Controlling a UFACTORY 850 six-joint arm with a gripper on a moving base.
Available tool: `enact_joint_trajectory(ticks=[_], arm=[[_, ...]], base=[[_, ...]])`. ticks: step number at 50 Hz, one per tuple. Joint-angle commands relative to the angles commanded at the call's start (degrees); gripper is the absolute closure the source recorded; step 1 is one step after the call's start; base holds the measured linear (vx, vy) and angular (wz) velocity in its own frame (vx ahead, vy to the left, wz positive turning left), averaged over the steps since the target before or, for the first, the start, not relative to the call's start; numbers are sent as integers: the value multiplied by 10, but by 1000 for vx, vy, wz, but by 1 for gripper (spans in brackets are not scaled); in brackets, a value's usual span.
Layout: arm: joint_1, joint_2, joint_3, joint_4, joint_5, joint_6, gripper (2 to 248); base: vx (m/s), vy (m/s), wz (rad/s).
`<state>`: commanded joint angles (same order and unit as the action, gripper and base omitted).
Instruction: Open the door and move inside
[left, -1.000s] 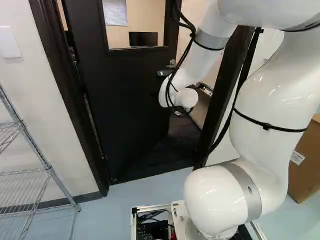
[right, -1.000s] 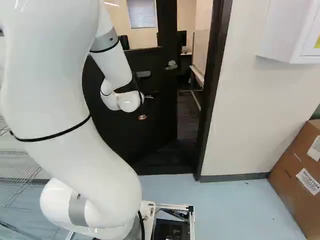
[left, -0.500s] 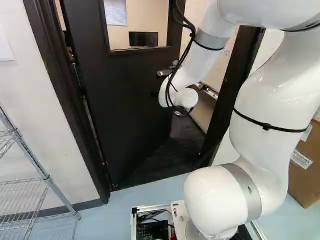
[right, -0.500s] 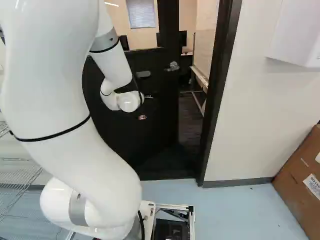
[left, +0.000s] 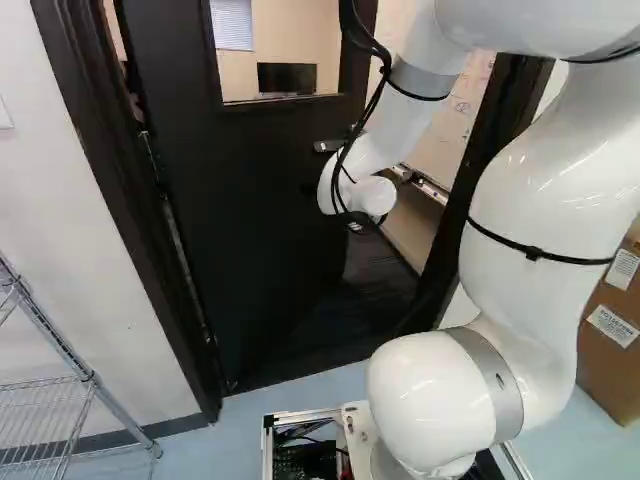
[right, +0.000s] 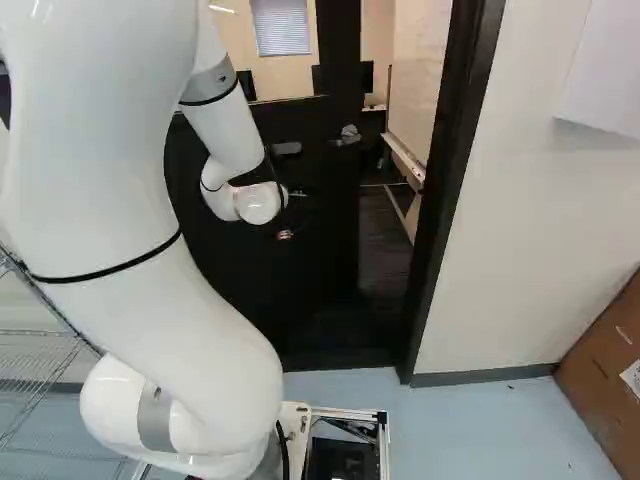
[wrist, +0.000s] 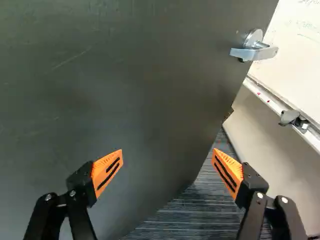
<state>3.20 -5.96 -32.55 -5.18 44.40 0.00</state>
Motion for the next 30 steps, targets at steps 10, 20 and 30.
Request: enact_joint_trajectory(ticks=[10,20,30], arm=[[0,0,0,0,0,0,3],[0,0,0,0,0,0,3],[0,0,0,0,0,0,3]], base=[[102,42,-12],[102,43,-11],[86,37,-22]])
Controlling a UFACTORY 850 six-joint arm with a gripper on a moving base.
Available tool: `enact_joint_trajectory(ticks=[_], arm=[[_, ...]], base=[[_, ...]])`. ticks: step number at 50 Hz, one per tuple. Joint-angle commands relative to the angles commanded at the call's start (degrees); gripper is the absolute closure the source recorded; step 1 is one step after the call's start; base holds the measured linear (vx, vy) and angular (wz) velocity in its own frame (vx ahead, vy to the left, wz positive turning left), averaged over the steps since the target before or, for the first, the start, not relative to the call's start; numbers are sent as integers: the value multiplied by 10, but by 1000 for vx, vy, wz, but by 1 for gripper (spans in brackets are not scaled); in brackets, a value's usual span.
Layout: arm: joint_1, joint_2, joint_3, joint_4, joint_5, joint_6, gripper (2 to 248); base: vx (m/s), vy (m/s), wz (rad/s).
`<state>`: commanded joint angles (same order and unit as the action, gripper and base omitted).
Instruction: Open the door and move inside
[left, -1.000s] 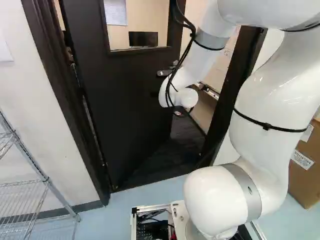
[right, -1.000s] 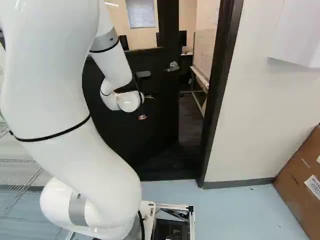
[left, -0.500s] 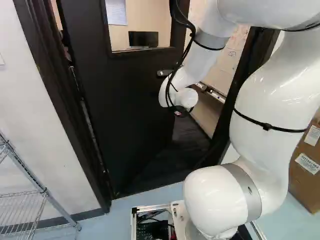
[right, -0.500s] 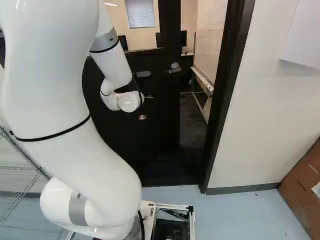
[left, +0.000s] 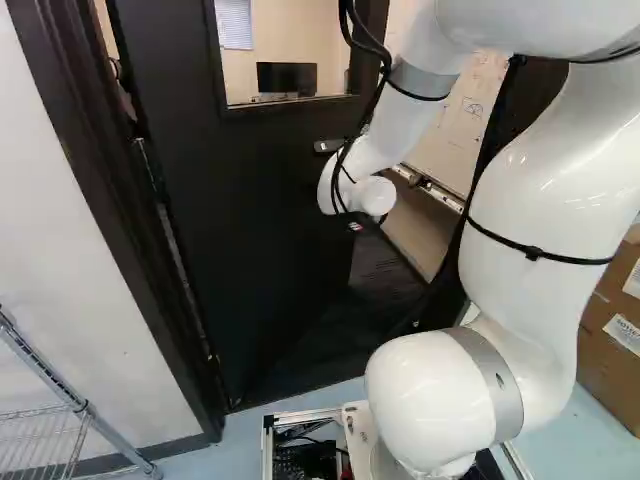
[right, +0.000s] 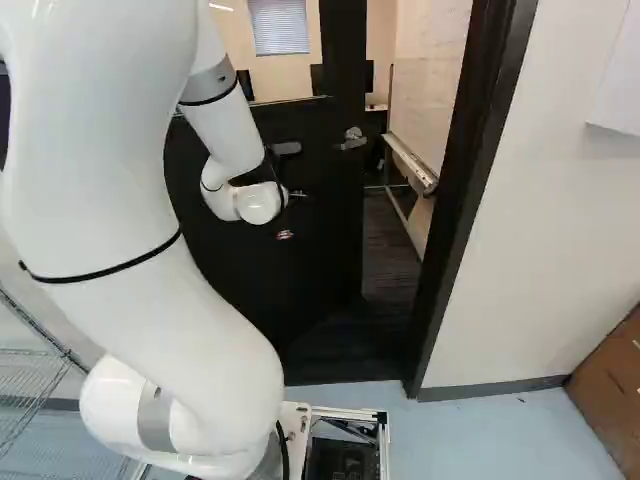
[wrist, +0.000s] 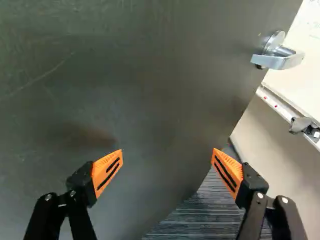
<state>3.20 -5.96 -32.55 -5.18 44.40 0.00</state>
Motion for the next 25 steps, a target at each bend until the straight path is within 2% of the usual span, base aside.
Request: enact_joint_trajectory(ticks=[25], arm=[[1,-5,-6,0,0,0,3]], base=[[4,1,3]])
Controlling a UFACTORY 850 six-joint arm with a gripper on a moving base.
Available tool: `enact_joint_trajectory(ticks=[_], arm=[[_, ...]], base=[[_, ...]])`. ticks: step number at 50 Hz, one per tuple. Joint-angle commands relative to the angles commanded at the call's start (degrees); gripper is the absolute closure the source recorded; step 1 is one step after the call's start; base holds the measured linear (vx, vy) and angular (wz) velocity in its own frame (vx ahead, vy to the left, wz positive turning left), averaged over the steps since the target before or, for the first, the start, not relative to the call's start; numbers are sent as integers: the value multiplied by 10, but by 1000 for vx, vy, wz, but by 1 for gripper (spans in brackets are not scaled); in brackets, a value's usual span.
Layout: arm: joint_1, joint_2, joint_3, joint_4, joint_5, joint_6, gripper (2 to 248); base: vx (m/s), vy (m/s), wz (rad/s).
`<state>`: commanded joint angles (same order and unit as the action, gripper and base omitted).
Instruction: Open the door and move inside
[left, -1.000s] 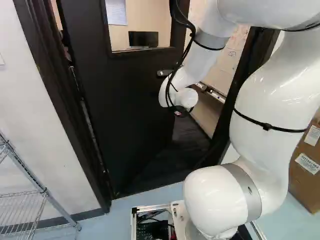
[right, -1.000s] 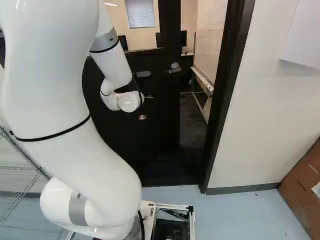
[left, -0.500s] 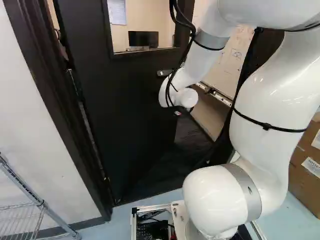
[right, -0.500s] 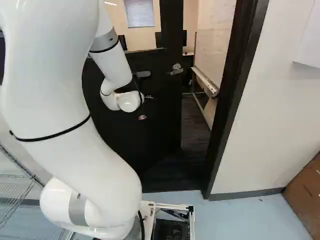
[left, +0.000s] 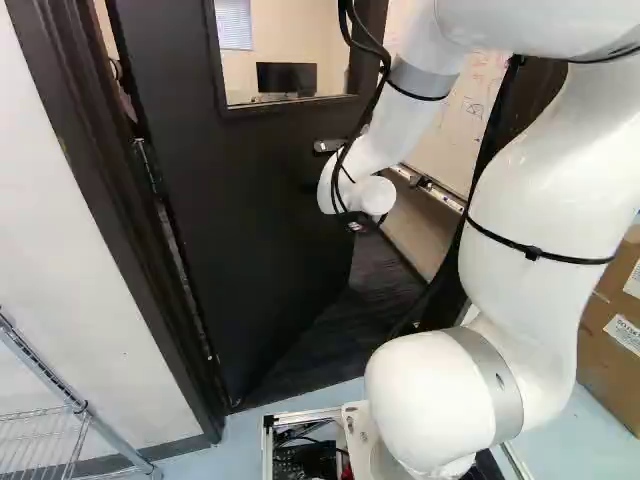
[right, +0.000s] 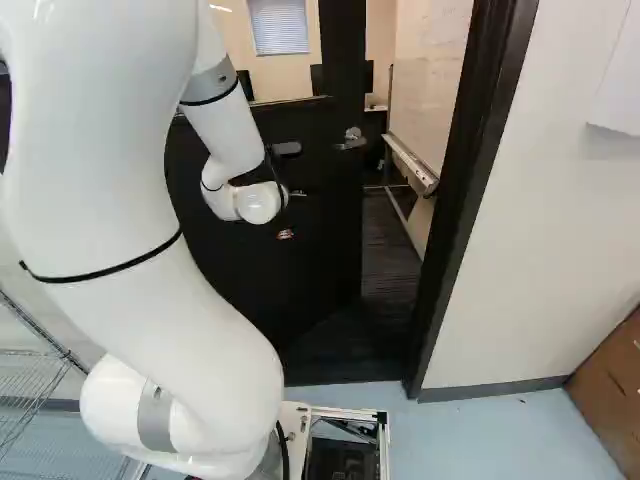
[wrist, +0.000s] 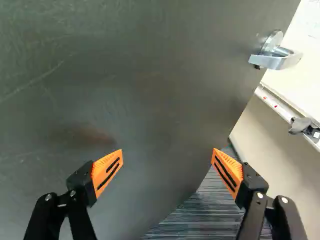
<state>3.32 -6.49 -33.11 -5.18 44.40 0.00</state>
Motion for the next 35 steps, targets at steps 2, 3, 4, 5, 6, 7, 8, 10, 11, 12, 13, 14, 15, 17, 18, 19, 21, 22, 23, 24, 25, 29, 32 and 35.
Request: enact_joint_trajectory(ticks=[2,3,4,5,6,7,8,10,11,12,13,14,15,17,18,19,21,22,23,24,25,29,32,35], arm=[[1,-3,-3,0,0,0,3],[1,-5,-5,0,0,0,3],[2,-7,-7,0,0,0,3],[3,-9,-9,0,0,0,3],[3,-11,-12,0,0,0,3],[4,-13,-14,0,0,0,3],[5,-15,-16,0,0,0,3],[6,-19,-21,0,0,0,3],[7,-22,-24,0,0,0,3],[8,-24,-26,0,0,0,3],[8,-26,-29,0,0,0,3],[9,-29,-32,0,0,0,3],[10,-31,-34,0,0,0,3],[11,-35,-39,0,0,0,3],[12,-38,-42,0,0,0,3],[13,-40,-44,0,0,0,3],[15,-45,-50,0,0,0,3],[15,-47,-52,0,0,0,3],[16,-50,-55,0,0,0,3],[17,-52,-58,0,0,0,3],[18,-54,-60,0,0,0,3],[21,-64,-71,0,0,0,3],[23,-71,-79,0,0,0,3],[25,-78,-87,0,0,0,3]], base=[[0,0,0],[0,0,0],[0,0,0],[0,0,0],[0,0,0],[0,0,0],[0,0,0],[0,0,0],[0,0,0],[0,0,0],[0,0,0],[0,0,0],[0,0,0],[0,0,0],[0,0,0],[0,0,0],[-11,-2,-1],[-22,-7,3],[0,0,0],[0,0,0],[0,0,0],[0,0,0],[0,0,0],[0,0,0]])
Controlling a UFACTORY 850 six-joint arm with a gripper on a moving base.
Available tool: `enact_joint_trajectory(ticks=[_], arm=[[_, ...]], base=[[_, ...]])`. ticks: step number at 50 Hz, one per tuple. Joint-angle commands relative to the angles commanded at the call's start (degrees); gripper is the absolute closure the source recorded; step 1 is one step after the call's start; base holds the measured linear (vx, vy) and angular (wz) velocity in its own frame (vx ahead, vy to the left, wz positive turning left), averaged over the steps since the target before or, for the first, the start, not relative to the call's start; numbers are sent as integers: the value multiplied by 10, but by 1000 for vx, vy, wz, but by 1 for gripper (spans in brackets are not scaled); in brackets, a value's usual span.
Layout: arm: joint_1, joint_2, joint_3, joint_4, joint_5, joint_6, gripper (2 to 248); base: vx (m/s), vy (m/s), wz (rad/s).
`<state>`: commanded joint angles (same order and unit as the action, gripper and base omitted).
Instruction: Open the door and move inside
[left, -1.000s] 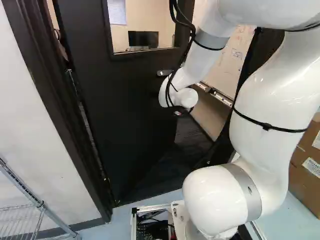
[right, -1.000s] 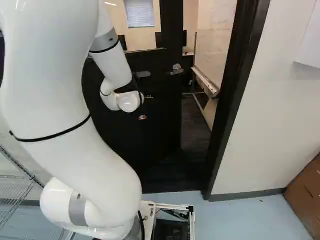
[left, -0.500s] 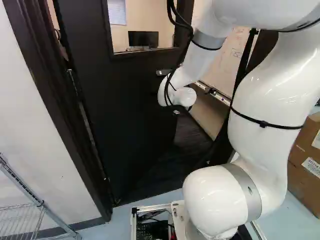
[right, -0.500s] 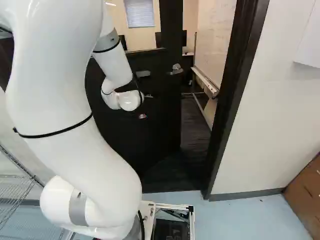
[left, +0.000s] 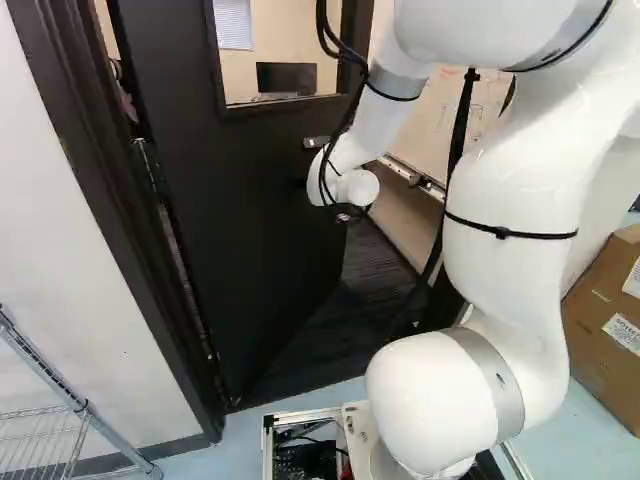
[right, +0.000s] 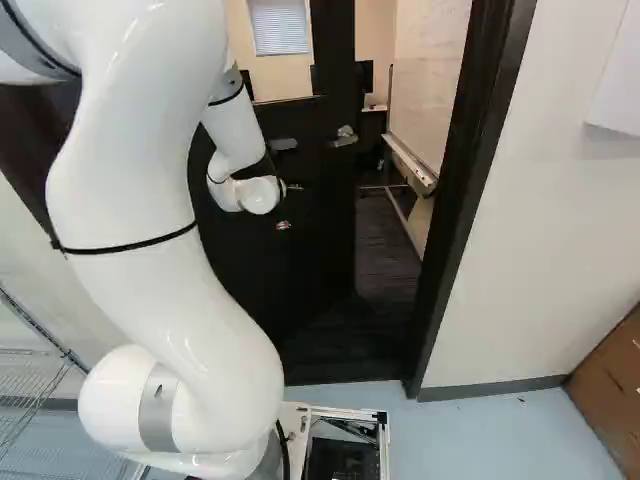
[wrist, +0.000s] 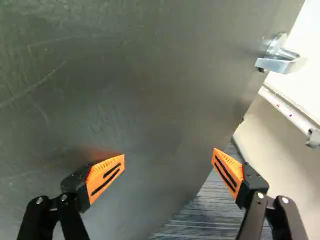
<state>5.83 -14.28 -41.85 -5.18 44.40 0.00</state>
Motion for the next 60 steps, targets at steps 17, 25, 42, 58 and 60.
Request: enact_joint_trajectory(ticks=[17,25,42,58,60], arm=[[14,-40,-47,0,0,0,3],[21,-58,-69,0,0,0,3],[40,-94,-113,0,0,0,3],[60,-128,-157,1,0,0,3],[62,-132,-161,1,0,0,3]], base=[[0,0,0],[0,0,0],[0,0,0],[0,0,0],[0,0,0]])
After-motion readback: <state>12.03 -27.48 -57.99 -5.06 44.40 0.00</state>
